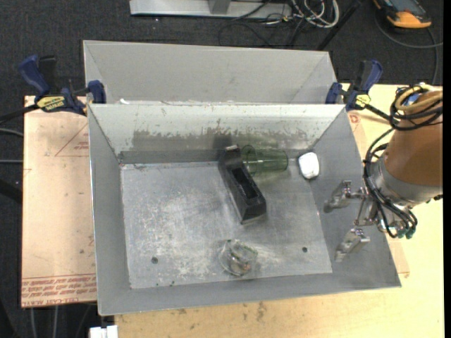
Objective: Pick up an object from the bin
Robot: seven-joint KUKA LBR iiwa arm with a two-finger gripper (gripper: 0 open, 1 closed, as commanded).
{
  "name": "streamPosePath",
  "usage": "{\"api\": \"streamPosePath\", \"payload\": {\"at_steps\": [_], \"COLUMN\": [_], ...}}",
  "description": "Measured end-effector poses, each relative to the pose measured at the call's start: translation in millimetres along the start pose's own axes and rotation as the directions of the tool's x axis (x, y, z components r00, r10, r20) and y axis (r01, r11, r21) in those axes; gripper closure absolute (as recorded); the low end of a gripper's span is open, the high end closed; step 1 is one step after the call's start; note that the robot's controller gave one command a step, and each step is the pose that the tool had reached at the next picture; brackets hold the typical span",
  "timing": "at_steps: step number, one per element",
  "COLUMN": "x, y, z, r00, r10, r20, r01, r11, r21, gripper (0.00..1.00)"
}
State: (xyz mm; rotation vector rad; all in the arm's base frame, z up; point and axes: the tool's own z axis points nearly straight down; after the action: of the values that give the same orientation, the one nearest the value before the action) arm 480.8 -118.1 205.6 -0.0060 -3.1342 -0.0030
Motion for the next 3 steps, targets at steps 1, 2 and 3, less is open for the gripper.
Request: {"api": "streamPosePath", "payload": {"at_steps": [1, 2, 3], "x": [-1.8, -29.5, -53.4], "y": [1, 45, 84], "z": [-4, 50, 56], "r00": [1.0, 0.991, 0.988], "r10": [-0.004, -0.13, -0.151], "r20": [0.008, 0.011, 0.008], "r01": [0.004, 0.13, 0.151], "r11": [1.0, 0.991, 0.988], "r21": [0.002, 0.003, 0.001], "gripper": [0.0, 0.0, 0.0]}}
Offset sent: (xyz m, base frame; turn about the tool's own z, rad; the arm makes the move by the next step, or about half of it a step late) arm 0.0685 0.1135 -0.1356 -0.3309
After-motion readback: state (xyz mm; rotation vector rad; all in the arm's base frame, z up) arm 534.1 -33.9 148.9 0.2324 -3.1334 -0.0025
